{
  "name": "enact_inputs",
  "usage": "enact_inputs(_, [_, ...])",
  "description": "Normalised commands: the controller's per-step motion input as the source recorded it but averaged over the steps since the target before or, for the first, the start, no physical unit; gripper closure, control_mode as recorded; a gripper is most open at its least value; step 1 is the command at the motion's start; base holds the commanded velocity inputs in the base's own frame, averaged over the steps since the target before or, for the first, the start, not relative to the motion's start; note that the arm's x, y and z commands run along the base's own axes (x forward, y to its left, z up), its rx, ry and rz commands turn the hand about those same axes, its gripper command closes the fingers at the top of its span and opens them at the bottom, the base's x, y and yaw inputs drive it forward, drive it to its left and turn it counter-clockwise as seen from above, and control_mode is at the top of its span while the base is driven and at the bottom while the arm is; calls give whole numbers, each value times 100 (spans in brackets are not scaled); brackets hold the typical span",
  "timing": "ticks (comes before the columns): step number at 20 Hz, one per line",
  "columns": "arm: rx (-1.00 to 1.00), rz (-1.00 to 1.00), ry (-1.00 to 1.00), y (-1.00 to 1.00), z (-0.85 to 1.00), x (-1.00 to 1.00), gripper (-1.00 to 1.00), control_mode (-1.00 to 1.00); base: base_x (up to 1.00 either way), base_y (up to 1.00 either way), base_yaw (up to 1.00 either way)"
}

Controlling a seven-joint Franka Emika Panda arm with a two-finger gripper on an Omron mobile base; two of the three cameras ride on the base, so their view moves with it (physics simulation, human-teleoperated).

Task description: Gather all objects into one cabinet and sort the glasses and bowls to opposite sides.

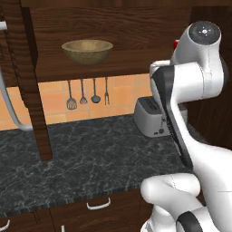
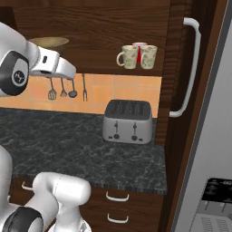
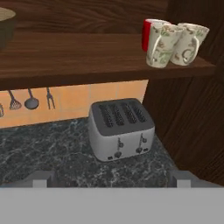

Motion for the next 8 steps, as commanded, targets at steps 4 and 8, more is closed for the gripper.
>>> enact_inputs(4, [0,25,8,44,0,-80,-100,-100,0,0,0])
enact_inputs(8, [0,23,10,33,1,-73,-100,-100,0,0,0])
